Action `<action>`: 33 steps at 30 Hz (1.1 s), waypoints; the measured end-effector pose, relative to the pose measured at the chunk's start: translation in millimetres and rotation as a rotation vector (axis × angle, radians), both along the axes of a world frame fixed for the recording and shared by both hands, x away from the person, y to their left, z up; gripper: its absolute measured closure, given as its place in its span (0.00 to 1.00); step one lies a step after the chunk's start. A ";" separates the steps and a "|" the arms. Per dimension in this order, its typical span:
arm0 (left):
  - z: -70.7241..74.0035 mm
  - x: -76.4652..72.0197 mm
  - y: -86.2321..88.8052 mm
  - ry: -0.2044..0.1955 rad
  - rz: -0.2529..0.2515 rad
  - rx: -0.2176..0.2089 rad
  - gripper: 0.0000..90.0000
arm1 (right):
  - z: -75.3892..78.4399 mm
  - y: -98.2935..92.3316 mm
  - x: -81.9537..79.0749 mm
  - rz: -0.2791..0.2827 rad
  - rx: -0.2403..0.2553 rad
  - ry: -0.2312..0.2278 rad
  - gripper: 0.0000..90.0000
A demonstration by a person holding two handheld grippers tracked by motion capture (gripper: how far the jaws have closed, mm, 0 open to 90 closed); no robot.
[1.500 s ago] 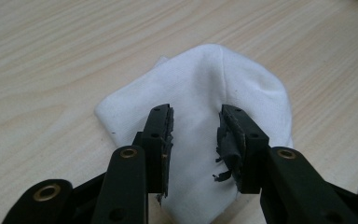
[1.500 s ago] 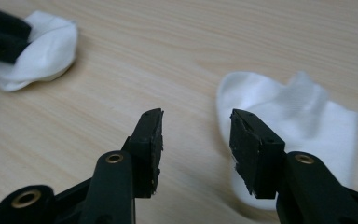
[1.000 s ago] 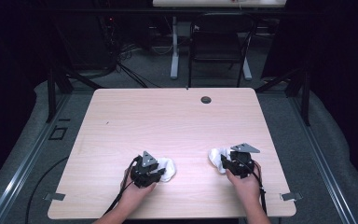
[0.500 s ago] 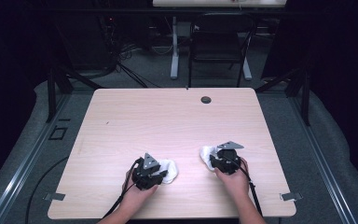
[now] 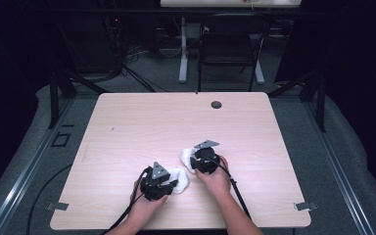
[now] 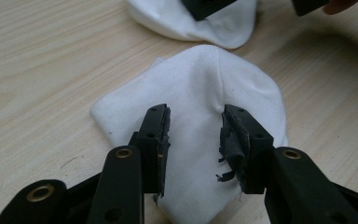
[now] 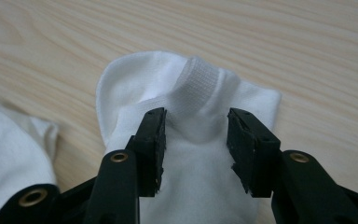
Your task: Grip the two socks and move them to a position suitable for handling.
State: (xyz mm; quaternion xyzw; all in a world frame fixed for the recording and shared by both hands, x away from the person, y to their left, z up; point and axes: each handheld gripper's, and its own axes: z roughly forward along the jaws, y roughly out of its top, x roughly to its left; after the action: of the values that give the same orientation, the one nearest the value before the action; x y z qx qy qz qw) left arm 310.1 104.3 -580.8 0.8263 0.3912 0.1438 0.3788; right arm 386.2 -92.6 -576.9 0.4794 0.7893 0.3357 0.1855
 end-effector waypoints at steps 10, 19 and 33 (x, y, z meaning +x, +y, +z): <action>0.4 -4.0 -3.6 0.007 -0.010 -0.004 0.67 | 2.6 18.2 3.2 0.012 -0.009 -0.002 0.63; 3.8 -4.5 -4.5 0.017 -0.018 -0.018 0.64 | 39.4 2.9 -22.7 0.017 0.005 -0.114 0.63; 2.4 -17.0 -14.1 0.029 -0.047 -0.002 0.66 | 58.4 -40.5 -99.6 0.034 0.068 -0.188 0.63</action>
State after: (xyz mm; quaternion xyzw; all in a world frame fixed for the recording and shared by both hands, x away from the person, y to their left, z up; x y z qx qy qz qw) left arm 293.1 90.2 -578.4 0.8369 0.3771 0.1225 0.3775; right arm 286.6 -133.1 -518.5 0.4382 0.7646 0.4090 0.2366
